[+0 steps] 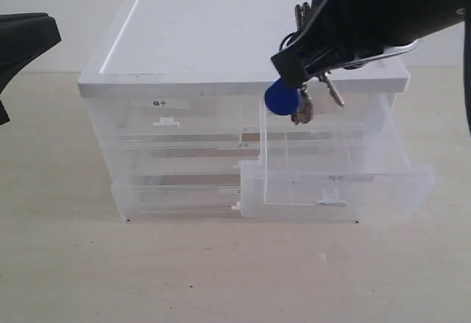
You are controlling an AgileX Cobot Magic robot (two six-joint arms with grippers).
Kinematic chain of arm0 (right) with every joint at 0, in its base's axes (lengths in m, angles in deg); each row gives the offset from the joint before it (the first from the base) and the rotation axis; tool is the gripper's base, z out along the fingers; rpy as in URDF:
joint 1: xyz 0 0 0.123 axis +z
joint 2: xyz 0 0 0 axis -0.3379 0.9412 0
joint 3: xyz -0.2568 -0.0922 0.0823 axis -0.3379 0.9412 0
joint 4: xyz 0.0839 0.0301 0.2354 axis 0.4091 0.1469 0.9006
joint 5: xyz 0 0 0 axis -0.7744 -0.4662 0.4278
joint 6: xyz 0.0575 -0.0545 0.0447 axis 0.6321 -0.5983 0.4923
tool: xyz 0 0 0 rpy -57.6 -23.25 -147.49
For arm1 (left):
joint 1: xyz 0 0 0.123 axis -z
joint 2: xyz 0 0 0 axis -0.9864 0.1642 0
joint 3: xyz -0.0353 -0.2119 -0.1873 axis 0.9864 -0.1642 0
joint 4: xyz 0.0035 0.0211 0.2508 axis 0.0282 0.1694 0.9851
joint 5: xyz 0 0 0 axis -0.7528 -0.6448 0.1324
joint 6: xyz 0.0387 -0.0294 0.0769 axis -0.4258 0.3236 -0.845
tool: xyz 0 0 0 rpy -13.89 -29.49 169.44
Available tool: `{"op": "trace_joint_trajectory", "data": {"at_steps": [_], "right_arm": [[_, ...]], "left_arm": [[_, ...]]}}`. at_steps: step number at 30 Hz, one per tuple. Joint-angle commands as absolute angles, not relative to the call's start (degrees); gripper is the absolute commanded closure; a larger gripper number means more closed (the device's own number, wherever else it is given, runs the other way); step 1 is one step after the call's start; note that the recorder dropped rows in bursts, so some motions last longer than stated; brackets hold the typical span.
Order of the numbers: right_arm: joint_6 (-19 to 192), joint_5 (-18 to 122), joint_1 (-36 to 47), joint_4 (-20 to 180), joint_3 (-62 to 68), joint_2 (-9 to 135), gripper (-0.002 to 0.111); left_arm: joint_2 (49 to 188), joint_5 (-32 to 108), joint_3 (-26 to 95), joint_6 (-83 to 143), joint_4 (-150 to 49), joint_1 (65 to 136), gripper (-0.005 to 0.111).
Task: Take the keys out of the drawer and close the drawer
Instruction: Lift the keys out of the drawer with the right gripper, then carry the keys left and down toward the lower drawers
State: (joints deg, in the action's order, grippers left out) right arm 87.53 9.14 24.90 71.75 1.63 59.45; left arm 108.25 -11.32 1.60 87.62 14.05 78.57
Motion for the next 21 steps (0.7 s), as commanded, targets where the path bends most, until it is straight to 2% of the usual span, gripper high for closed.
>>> {"op": "trace_joint_trajectory", "data": {"at_steps": [1,6,21], "right_arm": [[85.5,12.4,29.1,73.5,1.7,59.7,0.109],[85.5,16.0,32.9,73.3,1.7,62.0,0.109],[85.5,23.6,32.8,67.0,1.4,76.5,0.109]], "left_arm": [[106.3,-11.7,1.2,87.7,13.2,78.8,0.102],[103.1,-8.8,0.7,87.7,13.3,78.8,0.102],[96.0,-3.4,-0.9,87.3,12.5,78.8,0.102]]}}
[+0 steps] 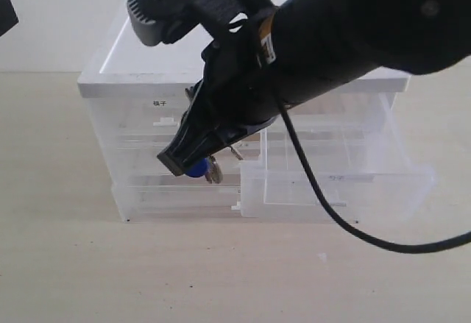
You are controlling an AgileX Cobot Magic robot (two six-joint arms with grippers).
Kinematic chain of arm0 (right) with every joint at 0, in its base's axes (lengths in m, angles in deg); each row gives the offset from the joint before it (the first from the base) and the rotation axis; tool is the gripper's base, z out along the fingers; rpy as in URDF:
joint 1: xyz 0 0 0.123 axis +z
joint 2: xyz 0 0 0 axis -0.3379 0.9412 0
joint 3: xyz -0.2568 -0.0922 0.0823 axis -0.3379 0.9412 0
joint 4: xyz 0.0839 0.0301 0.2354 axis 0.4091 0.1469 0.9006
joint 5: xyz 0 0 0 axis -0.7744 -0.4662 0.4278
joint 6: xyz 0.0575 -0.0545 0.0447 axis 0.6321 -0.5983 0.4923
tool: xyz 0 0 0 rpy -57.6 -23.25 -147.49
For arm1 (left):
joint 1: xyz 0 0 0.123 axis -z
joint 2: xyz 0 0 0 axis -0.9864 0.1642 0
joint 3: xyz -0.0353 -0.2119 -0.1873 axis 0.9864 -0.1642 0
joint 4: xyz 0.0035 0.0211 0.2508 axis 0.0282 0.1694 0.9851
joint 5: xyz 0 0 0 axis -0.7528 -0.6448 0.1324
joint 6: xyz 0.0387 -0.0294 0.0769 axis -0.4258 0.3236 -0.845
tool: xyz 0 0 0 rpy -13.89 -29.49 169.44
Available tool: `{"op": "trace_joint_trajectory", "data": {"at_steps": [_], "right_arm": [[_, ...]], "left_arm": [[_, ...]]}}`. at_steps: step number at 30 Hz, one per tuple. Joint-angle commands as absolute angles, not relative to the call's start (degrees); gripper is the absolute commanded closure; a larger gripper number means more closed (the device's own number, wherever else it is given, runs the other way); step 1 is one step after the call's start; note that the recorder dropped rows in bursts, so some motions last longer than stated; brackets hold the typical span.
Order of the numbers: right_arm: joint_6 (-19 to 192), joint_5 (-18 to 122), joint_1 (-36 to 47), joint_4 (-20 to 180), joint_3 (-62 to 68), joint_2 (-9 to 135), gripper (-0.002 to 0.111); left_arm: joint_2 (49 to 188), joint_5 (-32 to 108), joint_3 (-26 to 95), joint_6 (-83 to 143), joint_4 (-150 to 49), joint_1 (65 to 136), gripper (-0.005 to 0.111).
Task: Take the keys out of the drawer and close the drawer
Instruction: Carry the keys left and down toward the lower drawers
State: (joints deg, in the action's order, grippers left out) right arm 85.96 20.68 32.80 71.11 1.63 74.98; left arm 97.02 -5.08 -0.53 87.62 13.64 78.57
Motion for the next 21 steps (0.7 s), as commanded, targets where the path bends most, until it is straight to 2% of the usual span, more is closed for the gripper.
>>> {"op": "trace_joint_trajectory", "data": {"at_steps": [1,7,21], "right_arm": [[86.0,23.8,32.8,65.6,1.3,77.0,0.109],[91.1,24.3,32.8,58.7,1.3,79.7,0.109],[92.2,23.6,32.8,58.5,1.3,83.6,0.109]], "left_arm": [[96.0,-3.2,-0.9,87.0,12.5,78.8,0.102],[96.0,-3.2,-0.9,87.0,12.3,78.8,0.102],[96.0,-2.7,-0.9,87.0,12.4,78.8,0.102]]}}
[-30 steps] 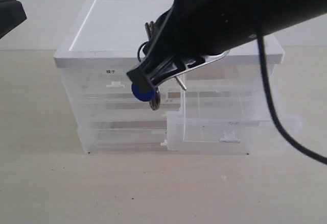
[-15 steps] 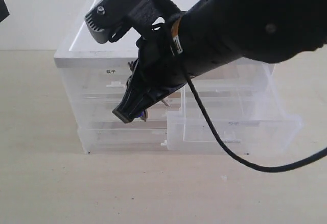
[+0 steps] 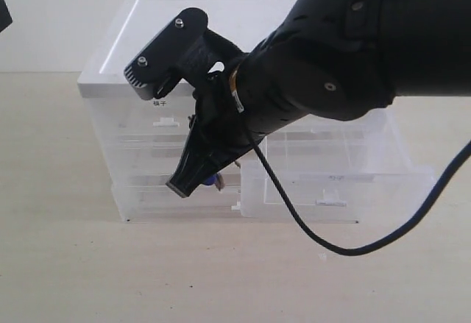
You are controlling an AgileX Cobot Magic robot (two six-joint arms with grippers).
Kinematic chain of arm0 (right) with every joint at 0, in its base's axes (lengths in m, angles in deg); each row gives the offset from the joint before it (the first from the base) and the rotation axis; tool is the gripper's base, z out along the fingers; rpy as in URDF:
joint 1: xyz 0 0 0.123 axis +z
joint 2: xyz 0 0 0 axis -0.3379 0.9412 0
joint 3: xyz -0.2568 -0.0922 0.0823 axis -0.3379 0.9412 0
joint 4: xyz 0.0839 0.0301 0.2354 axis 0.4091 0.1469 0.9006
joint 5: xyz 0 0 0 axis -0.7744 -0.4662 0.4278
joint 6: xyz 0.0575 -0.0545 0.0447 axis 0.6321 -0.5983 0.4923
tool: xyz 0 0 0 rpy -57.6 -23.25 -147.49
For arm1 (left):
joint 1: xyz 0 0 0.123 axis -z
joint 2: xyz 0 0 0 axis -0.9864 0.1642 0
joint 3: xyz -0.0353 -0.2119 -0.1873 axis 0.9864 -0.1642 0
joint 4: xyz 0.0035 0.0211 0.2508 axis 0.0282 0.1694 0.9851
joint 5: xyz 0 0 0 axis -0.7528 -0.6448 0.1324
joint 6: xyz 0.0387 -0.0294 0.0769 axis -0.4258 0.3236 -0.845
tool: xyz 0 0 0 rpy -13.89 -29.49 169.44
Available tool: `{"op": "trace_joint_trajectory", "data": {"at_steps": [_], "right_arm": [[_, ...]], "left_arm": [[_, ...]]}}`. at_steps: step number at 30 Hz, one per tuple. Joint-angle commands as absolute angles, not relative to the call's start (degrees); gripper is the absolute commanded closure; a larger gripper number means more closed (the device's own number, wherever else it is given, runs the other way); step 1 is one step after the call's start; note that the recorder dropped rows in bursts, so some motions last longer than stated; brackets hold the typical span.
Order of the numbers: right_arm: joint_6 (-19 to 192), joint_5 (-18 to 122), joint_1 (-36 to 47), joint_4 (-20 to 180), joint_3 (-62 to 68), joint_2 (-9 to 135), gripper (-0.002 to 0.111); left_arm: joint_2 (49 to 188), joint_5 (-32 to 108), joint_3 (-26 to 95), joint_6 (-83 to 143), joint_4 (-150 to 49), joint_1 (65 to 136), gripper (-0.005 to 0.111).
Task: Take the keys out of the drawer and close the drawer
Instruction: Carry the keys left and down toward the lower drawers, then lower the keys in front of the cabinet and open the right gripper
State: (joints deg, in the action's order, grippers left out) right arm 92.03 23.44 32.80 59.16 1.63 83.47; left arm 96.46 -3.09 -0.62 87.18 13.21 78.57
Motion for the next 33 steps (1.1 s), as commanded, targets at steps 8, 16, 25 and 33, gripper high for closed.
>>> {"op": "trace_joint_trajectory", "data": {"at_steps": [8,16,25,33], "right_arm": [[93.2,23.4,32.8,59.1,1.7,83.7,0.109],[93.2,25.5,32.8,58.5,4.7,83.7,0.109],[93.0,27.4,32.8,58.5,4.7,83.7,0.109],[93.0,28.3,32.8,58.5,4.7,83.7,0.109]], "left_arm": [[96.0,-2.7,-0.9,87.0,12.4,78.8,0.102],[96.0,-2.7,-0.9,87.0,12.4,78.8,0.102],[96.0,-2.7,-0.9,87.0,12.4,78.8,0.102],[96.0,-2.7,-0.9,87.0,12.4,78.8,0.102]]}}
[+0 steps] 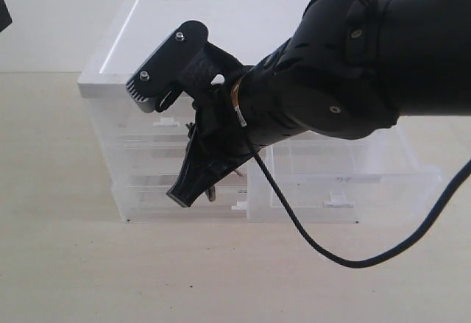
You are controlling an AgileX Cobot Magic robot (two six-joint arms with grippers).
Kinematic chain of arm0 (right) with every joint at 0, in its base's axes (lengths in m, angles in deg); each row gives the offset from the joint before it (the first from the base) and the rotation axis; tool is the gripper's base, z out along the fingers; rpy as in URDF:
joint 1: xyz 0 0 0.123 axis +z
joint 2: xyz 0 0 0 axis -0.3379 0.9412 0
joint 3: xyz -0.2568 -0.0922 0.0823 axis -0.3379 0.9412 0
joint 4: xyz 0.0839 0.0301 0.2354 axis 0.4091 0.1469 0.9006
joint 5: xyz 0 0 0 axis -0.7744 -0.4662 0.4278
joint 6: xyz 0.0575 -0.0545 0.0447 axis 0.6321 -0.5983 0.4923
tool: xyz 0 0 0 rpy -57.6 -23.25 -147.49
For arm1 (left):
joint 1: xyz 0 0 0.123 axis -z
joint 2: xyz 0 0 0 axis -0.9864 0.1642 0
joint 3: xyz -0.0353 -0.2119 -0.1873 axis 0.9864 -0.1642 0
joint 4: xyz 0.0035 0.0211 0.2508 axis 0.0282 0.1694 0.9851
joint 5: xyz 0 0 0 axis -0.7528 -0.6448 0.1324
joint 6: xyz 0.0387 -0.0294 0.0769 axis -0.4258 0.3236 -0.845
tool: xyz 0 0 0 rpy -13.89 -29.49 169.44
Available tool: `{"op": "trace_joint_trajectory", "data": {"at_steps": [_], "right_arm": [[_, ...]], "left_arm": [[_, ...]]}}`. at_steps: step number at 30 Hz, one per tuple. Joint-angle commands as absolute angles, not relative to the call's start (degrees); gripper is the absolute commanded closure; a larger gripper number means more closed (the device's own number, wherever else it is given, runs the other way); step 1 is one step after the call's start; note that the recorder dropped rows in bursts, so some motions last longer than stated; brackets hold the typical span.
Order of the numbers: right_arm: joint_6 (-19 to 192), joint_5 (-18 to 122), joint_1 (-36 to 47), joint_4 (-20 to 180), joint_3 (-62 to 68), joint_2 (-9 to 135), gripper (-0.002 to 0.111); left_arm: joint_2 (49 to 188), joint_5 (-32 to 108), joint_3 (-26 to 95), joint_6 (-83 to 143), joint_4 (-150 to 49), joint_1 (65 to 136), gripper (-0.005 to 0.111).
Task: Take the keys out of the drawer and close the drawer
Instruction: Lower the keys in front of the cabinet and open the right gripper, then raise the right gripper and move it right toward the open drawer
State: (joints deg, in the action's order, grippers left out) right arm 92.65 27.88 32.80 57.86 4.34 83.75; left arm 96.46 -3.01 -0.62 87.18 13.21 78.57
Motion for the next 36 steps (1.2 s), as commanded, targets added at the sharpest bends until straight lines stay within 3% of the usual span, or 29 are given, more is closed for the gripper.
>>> {"op": "trace_joint_trajectory", "data": {"at_steps": [1,6,9,14,15,24,25,27,28,36], "right_arm": [[93.0,28.3,32.8,58.5,4.7,83.7,0.109],[93.5,28.2,32.8,58.5,4.7,83.7,0.108],[93.8,28.1,32.8,58.5,4.7,83.7,0.101],[93.9,28.1,32.8,58.0,4.7,83.7,0.069],[94.1,28.2,32.8,58.0,4.7,83.7,0.066],[94.2,27.9,33.4,61.2,4.7,83.7,0.067],[92.7,27.4,34.1,61.1,4.7,83.4,0.074],[89.7,27.0,36.9,61.0,4.7,82.3,0.103],[89.4,26.9,37.7,60.9,4.7,82.0,0.108],[91.2,23.2,40.8,55.9,4.7,72.6,0.108]], "left_arm": [[96.0,-2.7,-0.9,87.0,12.4,78.8,0.102],[96.0,-2.7,-0.9,87.0,12.4,78.8,0.102],[96.0,-2.7,-0.9,87.0,12.4,78.8,0.102],[96.0,-2.7,-0.9,87.0,12.4,78.8,0.102],[96.0,-2.7,-0.9,87.0,12.4,78.8,0.102],[96.0,-2.7,-0.9,87.0,12.4,78.8,0.102],[96.0,-2.7,-0.9,87.0,12.4,78.8,0.102],[96.0,-2.5,-1.0,87.0,12.4,78.8,0.102],[96.0,-2.5,-1.0,87.0,12.4,78.8,0.102],[96.0,-2.8,-1.0,87.1,12.4,78.8,0.102]]}}
